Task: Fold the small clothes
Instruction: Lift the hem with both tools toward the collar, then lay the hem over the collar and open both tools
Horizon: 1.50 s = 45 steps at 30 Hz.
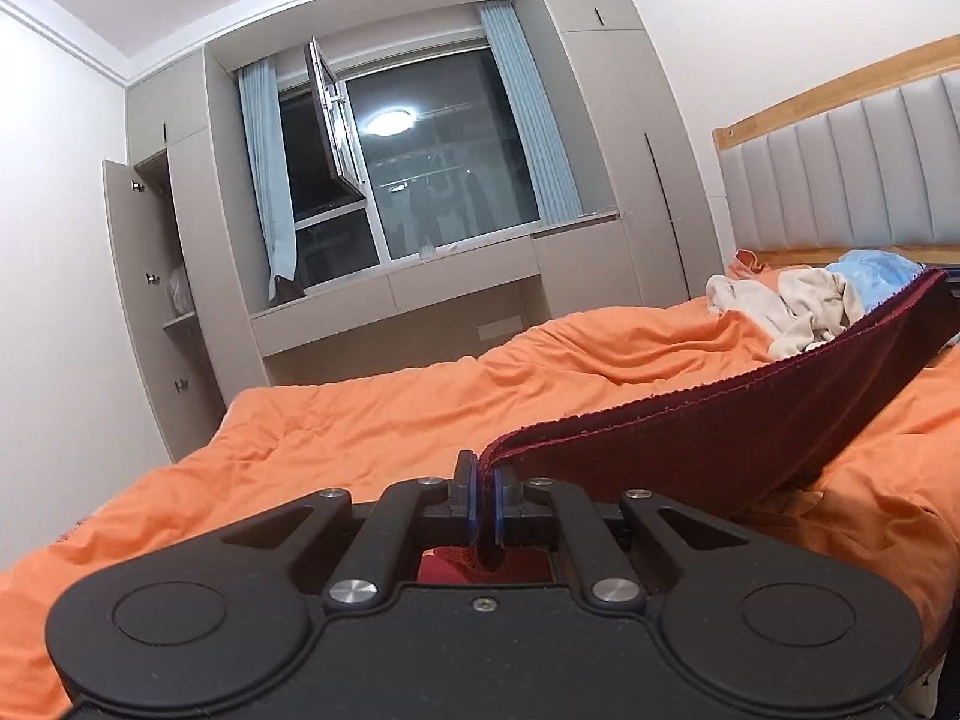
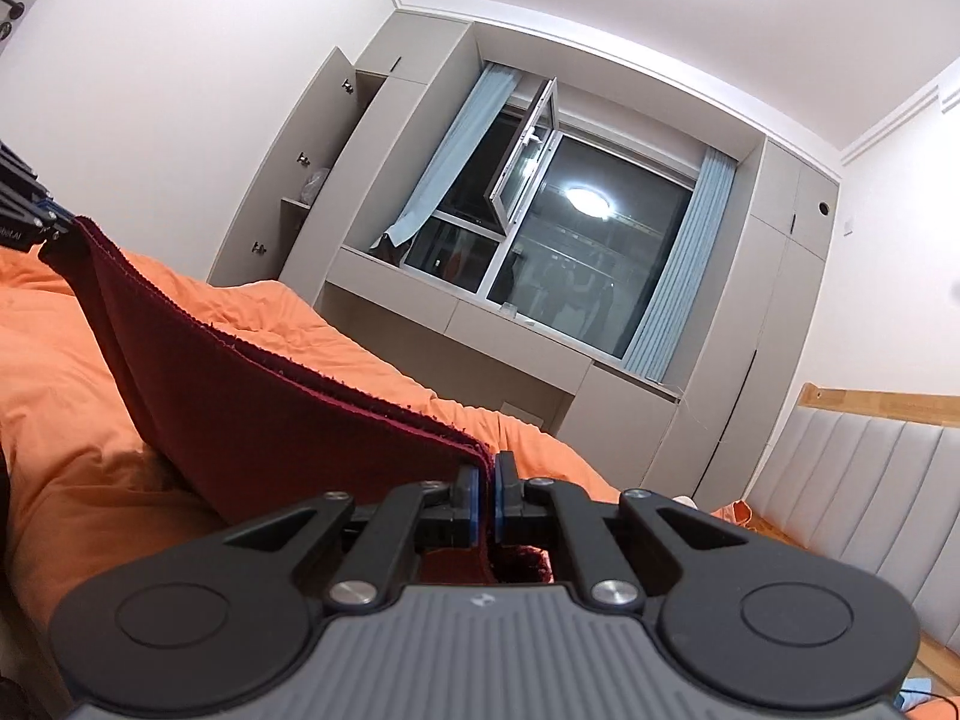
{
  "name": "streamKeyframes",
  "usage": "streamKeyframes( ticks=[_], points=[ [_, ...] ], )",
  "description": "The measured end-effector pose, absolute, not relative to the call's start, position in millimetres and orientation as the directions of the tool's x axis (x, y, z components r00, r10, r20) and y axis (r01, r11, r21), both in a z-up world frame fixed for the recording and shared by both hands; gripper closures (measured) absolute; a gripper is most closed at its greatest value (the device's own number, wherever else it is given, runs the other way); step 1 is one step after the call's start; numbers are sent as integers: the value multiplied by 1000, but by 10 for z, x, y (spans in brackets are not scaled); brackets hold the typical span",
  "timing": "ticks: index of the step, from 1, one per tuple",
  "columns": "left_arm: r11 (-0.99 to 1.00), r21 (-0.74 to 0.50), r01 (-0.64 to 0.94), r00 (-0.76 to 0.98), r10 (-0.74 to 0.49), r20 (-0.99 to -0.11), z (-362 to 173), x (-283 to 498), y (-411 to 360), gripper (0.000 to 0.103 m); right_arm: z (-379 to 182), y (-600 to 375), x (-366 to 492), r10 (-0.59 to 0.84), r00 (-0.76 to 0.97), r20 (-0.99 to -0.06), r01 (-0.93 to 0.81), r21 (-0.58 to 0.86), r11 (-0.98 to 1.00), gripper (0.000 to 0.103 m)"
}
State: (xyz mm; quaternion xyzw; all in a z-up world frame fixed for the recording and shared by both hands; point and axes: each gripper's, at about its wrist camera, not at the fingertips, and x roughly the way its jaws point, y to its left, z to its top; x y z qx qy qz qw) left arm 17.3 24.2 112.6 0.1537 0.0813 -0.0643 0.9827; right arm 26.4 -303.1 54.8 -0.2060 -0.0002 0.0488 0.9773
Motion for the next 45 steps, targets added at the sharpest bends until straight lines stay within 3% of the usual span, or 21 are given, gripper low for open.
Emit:
streamKeyframes(
  ticks=[8, 20, 35, 39, 45],
  points=[
    [947, 285, 149, 977, -96, -191, 1147, 497, 194, 98, 535, -3022, 750, 98, 995, -32, -102, -419, 902, 98],
    [927, 344, 150, 972, -74, -223, 1112, 1855, 115, 98, 398, -3129, 2206, 134, 986, -97, -162, -387, 908, 98],
    [952, 273, 141, 896, -6, -444, 307, 3774, 133, 98, -383, -3141, 3978, 151, 930, -335, -272, -350, 896, 98],
    [959, 246, 138, 847, 14, -531, -13, 4100, 165, 98, -689, -3132, 4231, 159, 892, -424, -308, -309, 900, 97],
    [967, 220, 127, 791, 35, -611, -366, 4369, 204, 98, -936, -3085, 4332, 151, 867, -475, -319, -295, 901, 97]
  ],
)
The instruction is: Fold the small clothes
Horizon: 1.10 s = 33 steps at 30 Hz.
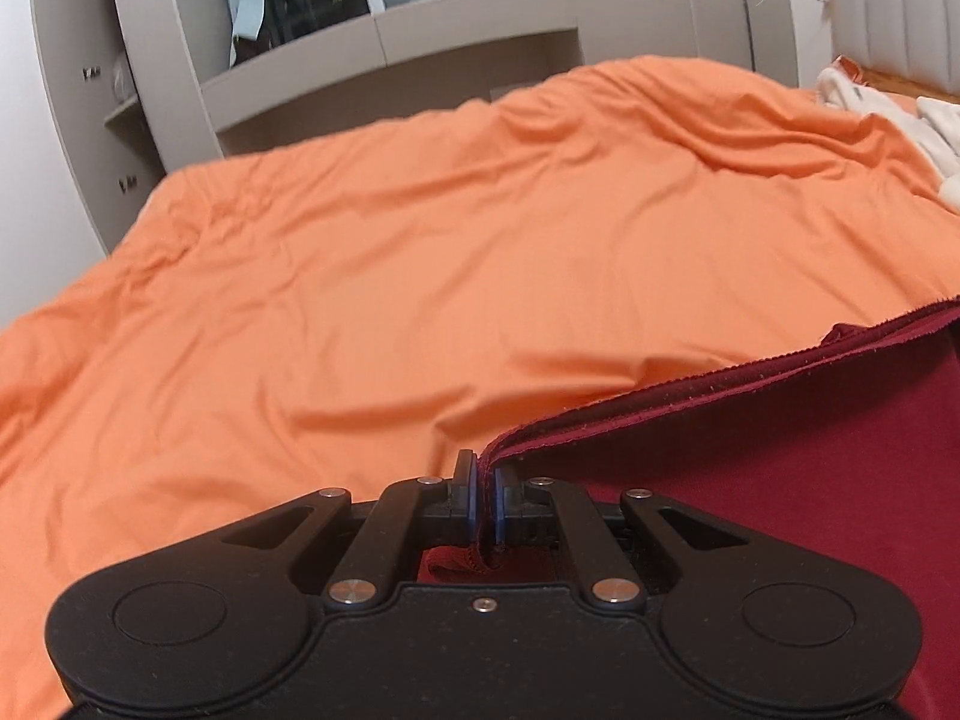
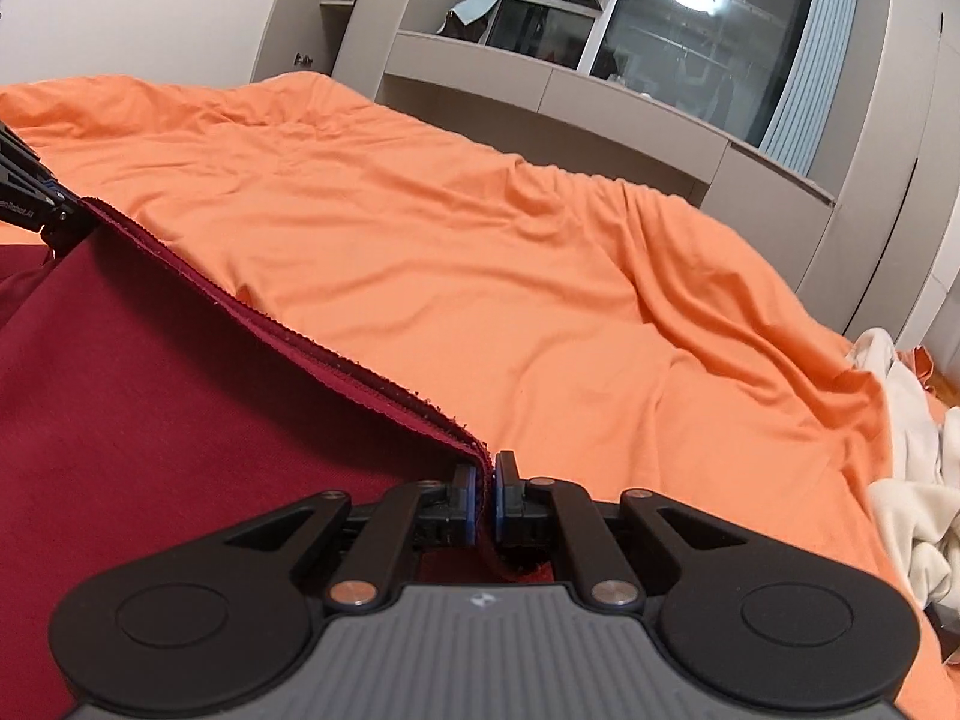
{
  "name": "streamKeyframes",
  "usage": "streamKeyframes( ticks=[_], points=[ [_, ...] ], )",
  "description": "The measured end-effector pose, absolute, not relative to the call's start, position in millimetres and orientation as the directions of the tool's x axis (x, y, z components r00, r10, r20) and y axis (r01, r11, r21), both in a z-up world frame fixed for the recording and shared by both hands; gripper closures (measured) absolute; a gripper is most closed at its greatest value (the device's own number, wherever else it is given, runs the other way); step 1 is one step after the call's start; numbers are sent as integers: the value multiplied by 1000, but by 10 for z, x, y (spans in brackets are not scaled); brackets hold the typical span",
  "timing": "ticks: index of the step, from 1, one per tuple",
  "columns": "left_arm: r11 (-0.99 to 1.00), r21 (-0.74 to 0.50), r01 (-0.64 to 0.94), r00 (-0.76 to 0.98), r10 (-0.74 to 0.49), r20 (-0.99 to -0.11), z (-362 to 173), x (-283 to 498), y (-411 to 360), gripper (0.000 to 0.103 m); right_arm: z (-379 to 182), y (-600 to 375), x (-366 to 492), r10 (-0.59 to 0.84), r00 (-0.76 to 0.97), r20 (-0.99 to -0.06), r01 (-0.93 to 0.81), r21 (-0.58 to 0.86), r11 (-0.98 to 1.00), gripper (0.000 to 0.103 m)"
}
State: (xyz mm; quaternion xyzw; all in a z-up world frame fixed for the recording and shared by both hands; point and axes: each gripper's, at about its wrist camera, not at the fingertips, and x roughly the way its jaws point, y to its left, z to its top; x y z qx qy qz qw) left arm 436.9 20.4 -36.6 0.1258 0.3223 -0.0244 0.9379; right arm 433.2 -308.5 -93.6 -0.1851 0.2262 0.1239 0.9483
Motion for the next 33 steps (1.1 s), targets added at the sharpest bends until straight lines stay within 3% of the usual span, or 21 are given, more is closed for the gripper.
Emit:
streamKeyframes(
  ticks=[4, 7, 10, 15, 16, 19, 20, 21, 24, 27, 33],
  points=[
    [974, 203, 100, 787, 47, -615, -427, 4469, 189, 98, -953, -3067, 4361, 149, 865, -479, -314, -285, 906, 97],
    [977, 195, 88, 777, 55, -627, -455, 4511, 187, 97, -949, -3084, 4402, 141, 863, -485, -305, -279, 910, 85],
    [982, 169, 79, 762, 50, -645, -469, 4517, 200, 94, -920, -3118, 4410, 136, 865, -483, -293, -267, 918, 67],
    [994, 95, 52, 752, 24, -659, -454, 4506, 279, 83, -846, -3173, 4402, 136, 874, -467, -277, -249, 928, 28],
    [996, 81, 48, 749, 18, -663, -450, 4504, 298, 81, -835, -3182, 4398, 136, 875, -466, -276, -248, 929, 26],
    [997, 69, 32, 747, 22, -664, -424, 4473, 329, 60, -797, -3216, 4381, 124, 880, -458, -264, -256, 930, 13],
    [997, 64, 30, 748, 21, -663, -406, 4451, 337, 45, -779, -3239, 4370, 117, 885, -451, -255, -259, 932, 7],
    [998, 58, 29, 751, 16, -660, -379, 4431, 336, 26, -766, -3263, 4363, 111, 888, -446, -246, -258, 934, 4],
    [998, 55, 23, 778, 17, -628, -290, 4323, 355, 9, -749, -3338, 4365, 92, 889, -448, -222, -246, 944, 1],
    [995, 89, 34, 782, 29, -623, -280, 4278, 349, 2, -793, -3392, 4386, 65, 883, -464, -200, -247, 948, 0],
    [989, 145, 16, 733, 87, -675, -502, 4414, 369, 2, -948, -3435, 4454, 4, 871, -491, -160, -276, 948, 0]
  ],
)
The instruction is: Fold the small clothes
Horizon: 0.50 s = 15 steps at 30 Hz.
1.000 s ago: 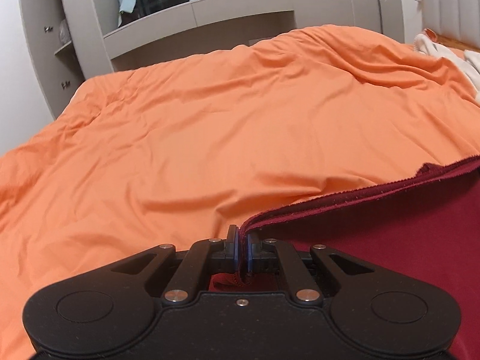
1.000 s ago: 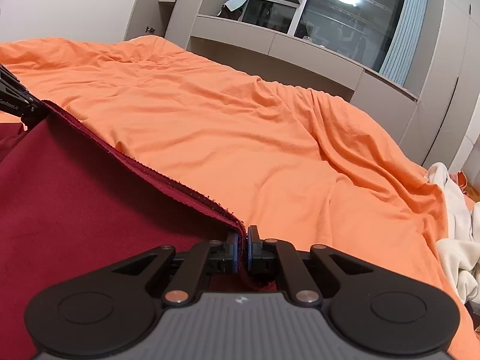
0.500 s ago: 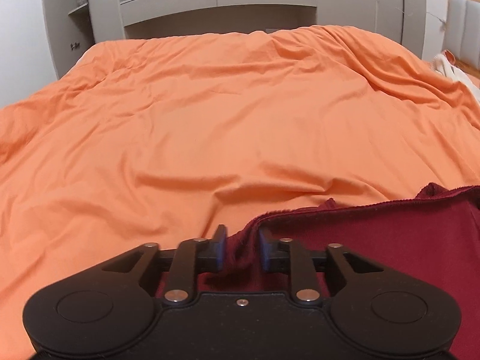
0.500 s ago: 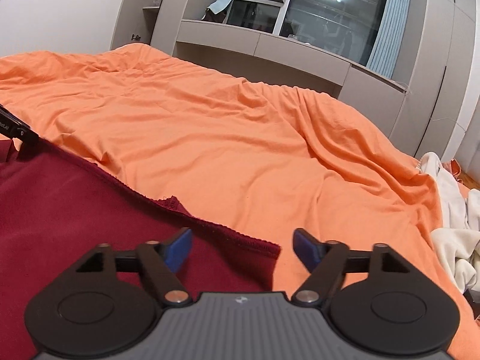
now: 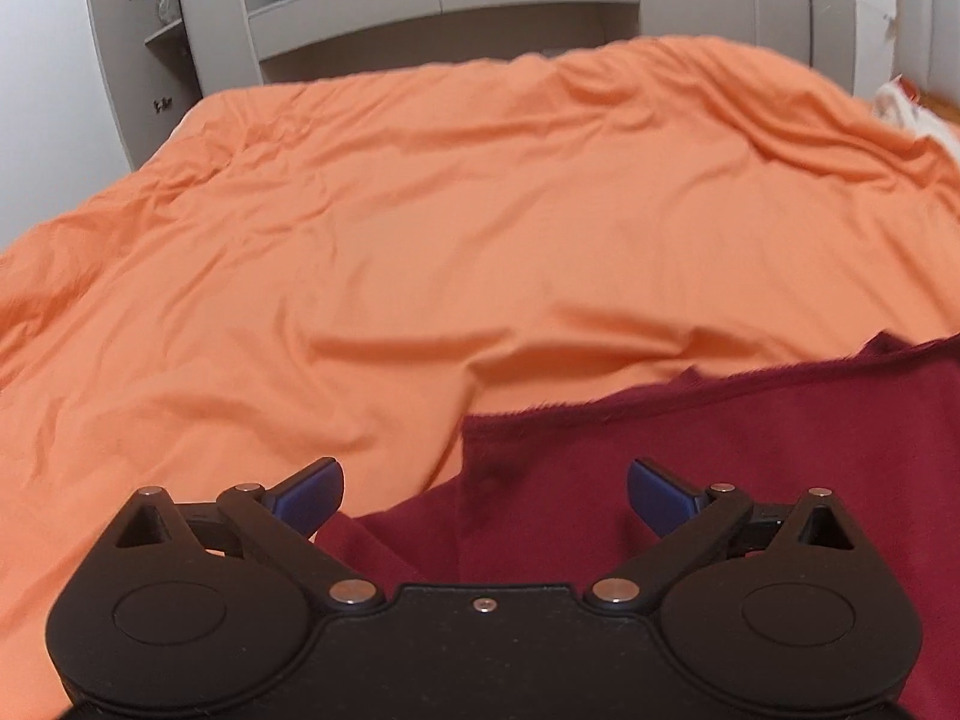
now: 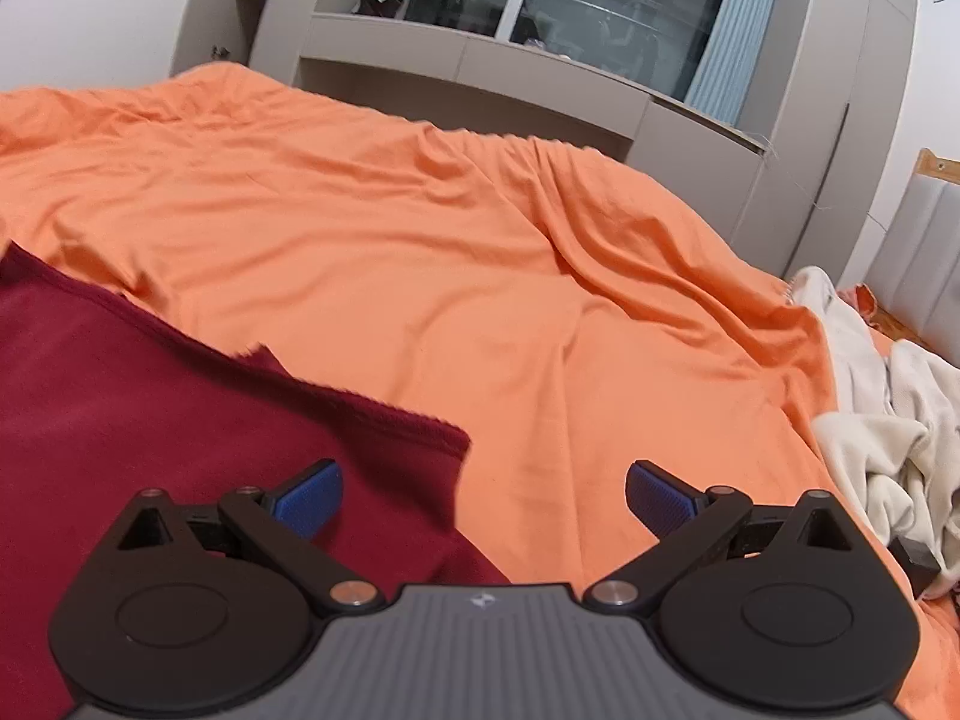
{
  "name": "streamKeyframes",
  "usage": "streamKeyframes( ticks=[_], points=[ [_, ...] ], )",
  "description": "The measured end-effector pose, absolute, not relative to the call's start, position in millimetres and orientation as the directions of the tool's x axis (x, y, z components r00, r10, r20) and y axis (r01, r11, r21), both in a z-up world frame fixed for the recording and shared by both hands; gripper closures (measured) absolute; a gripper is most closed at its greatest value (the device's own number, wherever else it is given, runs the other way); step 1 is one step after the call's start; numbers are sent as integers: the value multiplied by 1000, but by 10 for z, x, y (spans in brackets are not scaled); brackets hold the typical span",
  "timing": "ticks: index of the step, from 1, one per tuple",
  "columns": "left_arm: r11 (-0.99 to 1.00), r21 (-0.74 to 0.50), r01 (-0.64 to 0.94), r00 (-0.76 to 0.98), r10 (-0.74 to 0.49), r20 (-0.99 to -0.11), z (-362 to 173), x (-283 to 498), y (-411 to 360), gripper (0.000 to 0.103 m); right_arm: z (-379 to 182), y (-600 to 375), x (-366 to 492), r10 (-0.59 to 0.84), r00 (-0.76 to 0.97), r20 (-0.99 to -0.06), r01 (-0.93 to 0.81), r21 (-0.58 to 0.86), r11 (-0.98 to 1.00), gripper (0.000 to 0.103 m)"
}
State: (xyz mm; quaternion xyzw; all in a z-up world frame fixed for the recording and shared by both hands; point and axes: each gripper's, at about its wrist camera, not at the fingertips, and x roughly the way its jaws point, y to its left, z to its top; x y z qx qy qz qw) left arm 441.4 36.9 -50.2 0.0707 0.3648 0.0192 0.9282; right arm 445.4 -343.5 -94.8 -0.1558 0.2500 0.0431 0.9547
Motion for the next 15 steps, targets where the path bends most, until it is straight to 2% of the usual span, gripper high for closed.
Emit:
streamKeyframes(
  ticks=[6, 15],
  points=[
    [991, 110, -72, 672, 129, -729, -662, 4528, 549, 2, -1095, -3514, 4525, -60, 852, -520, -100, -274, 956, 0],
    [989, 125, -79, 652, 146, -744, -668, 4538, 546, 2, -1036, -3554, 4528, -63, 849, -525, -95, -270, 958, 0]
  ],
)
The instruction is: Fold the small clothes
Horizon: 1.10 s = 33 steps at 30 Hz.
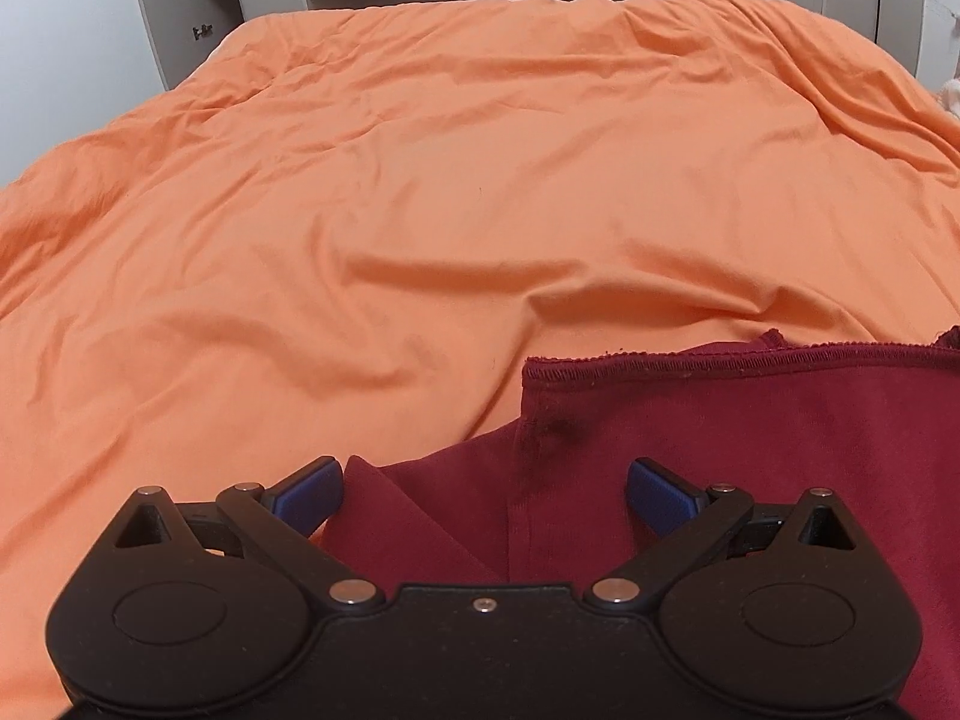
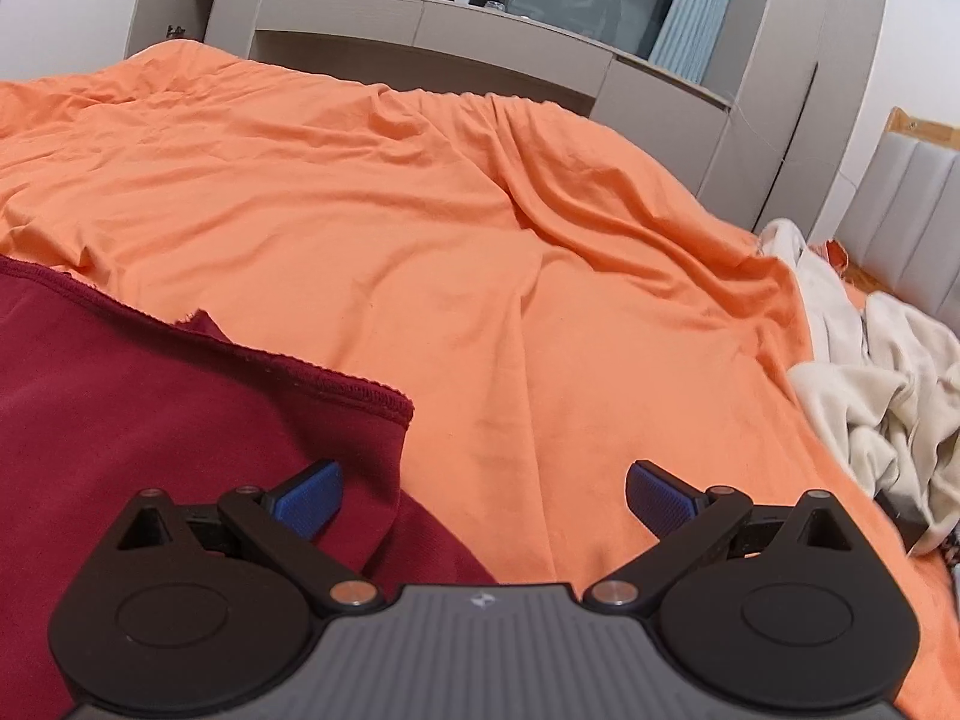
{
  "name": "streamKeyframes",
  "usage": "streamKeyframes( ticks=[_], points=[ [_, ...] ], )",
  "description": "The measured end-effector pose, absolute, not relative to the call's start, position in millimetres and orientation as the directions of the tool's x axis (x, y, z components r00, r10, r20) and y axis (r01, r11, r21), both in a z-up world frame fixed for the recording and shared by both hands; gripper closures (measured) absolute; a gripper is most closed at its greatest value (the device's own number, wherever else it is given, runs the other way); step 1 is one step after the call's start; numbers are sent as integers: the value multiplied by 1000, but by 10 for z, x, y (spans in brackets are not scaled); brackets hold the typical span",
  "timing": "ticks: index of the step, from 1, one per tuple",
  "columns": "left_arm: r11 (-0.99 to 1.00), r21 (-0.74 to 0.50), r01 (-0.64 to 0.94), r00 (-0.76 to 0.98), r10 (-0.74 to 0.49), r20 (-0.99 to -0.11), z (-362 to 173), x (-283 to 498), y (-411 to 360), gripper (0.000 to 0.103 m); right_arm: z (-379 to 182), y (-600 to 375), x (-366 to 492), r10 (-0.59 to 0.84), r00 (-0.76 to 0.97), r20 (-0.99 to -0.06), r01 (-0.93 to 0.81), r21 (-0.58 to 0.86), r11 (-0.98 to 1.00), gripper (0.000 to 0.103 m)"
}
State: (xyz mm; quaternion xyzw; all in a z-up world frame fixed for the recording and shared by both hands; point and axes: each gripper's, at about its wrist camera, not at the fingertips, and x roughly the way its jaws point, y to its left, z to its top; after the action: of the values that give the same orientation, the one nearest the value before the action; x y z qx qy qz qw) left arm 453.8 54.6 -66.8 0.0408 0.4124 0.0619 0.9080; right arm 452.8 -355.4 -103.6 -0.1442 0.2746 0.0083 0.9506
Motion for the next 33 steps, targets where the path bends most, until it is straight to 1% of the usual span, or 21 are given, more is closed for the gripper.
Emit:
streamKeyframes(
  ticks=[6, 10, 14, 18, 21, 24, 28, 33],
  points=[
    [987, 144, -66, 686, 150, -712, -527, 4456, 473, 1, -803, -3586, 4414, -51, 870, -491, -87, -256, 963, 0],
    [985, 159, -66, 696, 160, -700, -442, 4375, 434, 1, -690, -3648, 4239, -58, 871, -488, -64, -230, 971, 0],
    [988, 144, -56, 726, 139, -673, -300, 4213, 374, 1, -573, -3685, 4047, -55, 875, -481, -42, -190, 981, 0],
    [994, 99, -49, 765, 101, -636, -152, 3964, 321, 1, -535, -3692, 3667, -66, 892, -447, 14, -118, 993, 0],
    [998, 41, -48, 782, 63, -620, -96, 3782, 300, 1, -578, -3641, 3341, -42, 896, -443, 8, -79, 997, 0],
    [998, -10, -60, 797, 42, -602, -99, 3541, 308, 1, -658, -3598, 3051, -57, 892, -448, 14, -97, 995, 0],
    [993, -46, -106, 802, 58, -594, -146, 3165, 395, 1, -762, -3574, 2831, -105, 872, -479, 38, -147, 988, 0],
    [979, -116, -170, 806, 70, -588, -152, 2749, 567, 1, -852, -3589, 2775, -213, 822, -528, 128, -194, 973, 0]
  ],
)
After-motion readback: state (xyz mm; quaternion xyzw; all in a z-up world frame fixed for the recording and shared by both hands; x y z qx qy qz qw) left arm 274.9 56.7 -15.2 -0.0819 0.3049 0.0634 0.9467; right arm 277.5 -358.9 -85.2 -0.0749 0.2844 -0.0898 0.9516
